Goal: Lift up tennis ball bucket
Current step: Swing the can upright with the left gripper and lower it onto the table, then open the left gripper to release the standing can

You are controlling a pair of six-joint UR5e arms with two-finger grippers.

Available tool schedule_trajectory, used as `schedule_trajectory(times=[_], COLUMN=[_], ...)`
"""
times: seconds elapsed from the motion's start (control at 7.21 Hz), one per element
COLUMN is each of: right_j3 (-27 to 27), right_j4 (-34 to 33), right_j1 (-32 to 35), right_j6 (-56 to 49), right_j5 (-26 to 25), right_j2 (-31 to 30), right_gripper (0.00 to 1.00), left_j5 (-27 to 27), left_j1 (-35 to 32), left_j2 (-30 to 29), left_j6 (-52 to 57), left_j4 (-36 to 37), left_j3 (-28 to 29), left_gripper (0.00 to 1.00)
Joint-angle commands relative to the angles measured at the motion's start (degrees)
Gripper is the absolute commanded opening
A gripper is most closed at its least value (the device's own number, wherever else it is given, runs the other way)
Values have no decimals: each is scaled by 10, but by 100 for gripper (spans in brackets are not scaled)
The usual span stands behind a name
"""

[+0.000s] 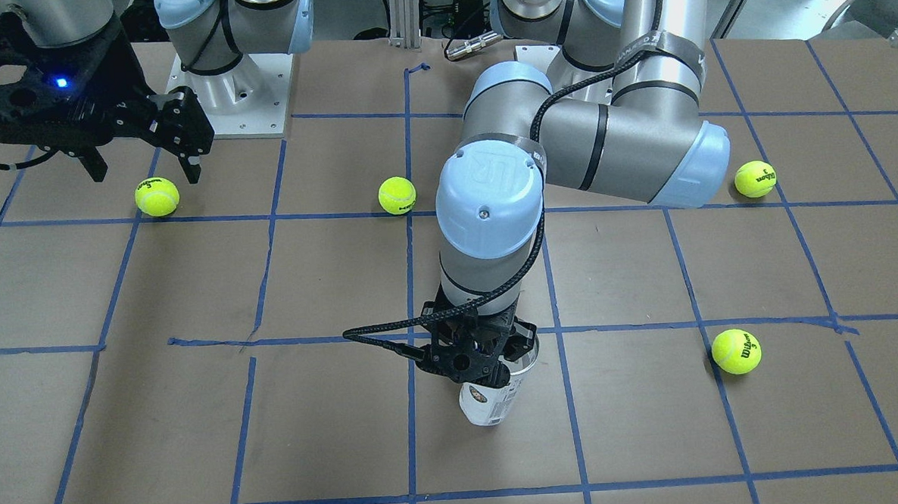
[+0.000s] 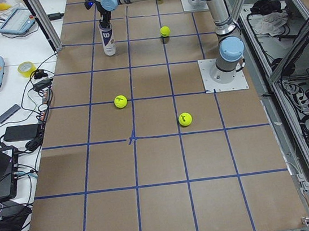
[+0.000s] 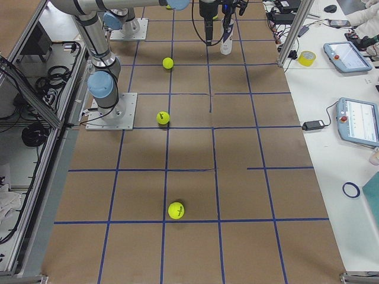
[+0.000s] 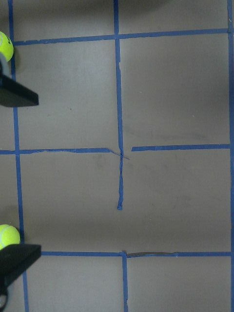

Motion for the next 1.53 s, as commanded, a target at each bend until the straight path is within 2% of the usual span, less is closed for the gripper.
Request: schedule_trajectory(times=[0.0,0.14,0.28,0.69,0.97,1.11,1.25,1.39], right_j3=[1,2,2,3,8,8,9,9], right_j4=[0,2,3,4,1,1,1,0], right_j1=[0,-1,-1,-1,-1,-2,-1,-1], right_j6=[-9,-24,-48,-48,-50,-49,-49,-49], right_j5=[10,12,12,12,12,12,12,12], right_j2=[0,3,3,3,3,3,2,2], right_gripper=[100,100,100,100,100,100,100,100], left_j5=[-2,-6,-6,-7,-1,-4,3,4], left_j1=[0,0,0,-3,-5,-1,0,2], left_j2=[-1,0,11,68,147,194,232,264], left_j6=[-5,-7,-7,-7,6,9,8,9], left_j4=[4,19,19,13,-83,-99,-161,-175], left_j3=[-5,-6,-10,-4,-11,-16,-39,-85], left_gripper=[63,91,100,100,100,100,100,100])
